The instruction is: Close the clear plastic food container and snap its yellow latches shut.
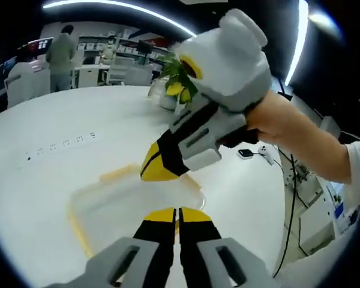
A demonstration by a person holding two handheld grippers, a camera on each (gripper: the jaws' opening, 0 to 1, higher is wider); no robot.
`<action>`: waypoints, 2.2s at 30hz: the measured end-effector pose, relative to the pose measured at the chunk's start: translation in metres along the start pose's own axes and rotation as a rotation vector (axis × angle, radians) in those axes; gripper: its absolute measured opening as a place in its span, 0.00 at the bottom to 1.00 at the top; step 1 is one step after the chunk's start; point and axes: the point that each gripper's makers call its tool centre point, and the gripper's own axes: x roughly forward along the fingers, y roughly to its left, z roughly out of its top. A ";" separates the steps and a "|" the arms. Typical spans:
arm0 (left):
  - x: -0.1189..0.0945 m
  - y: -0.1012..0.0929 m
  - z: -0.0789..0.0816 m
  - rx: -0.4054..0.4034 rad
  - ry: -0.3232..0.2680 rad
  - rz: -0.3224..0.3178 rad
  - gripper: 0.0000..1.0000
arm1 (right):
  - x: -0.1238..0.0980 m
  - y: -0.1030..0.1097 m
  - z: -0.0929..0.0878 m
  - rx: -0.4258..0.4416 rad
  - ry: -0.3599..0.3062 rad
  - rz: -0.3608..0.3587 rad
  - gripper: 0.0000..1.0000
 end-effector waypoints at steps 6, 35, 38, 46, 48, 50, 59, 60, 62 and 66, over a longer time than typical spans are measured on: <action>-0.003 -0.006 -0.012 0.008 0.068 -0.015 0.00 | -0.002 -0.003 -0.004 0.007 0.030 0.010 0.00; -0.009 -0.005 0.015 0.080 -0.106 -0.011 0.02 | -0.004 0.006 -0.006 -0.032 0.033 0.009 0.00; -0.012 -0.003 0.019 0.207 -0.093 -0.009 0.11 | -0.001 0.007 0.001 -0.037 0.045 0.035 0.00; -0.005 -0.002 -0.002 0.416 0.014 -0.047 0.35 | 0.002 0.011 0.011 -0.195 0.125 0.115 0.16; -0.005 0.003 -0.004 0.476 0.031 -0.034 0.43 | 0.004 0.008 0.009 -0.229 0.167 0.121 0.22; -0.005 0.005 -0.007 0.522 0.056 -0.041 0.42 | 0.006 0.008 0.008 -0.250 0.209 0.149 0.31; -0.003 0.012 -0.018 0.654 0.138 -0.034 0.41 | 0.001 0.010 -0.014 -0.419 0.442 0.300 0.46; -0.002 0.011 -0.020 0.672 0.148 -0.035 0.41 | 0.002 0.008 -0.016 -0.436 0.460 0.294 0.47; -0.001 0.016 -0.024 0.718 0.175 -0.017 0.41 | 0.008 0.008 -0.009 -0.431 0.468 0.308 0.48; 0.001 0.016 -0.024 0.750 0.178 -0.021 0.40 | 0.010 0.012 -0.011 -0.399 0.495 0.349 0.47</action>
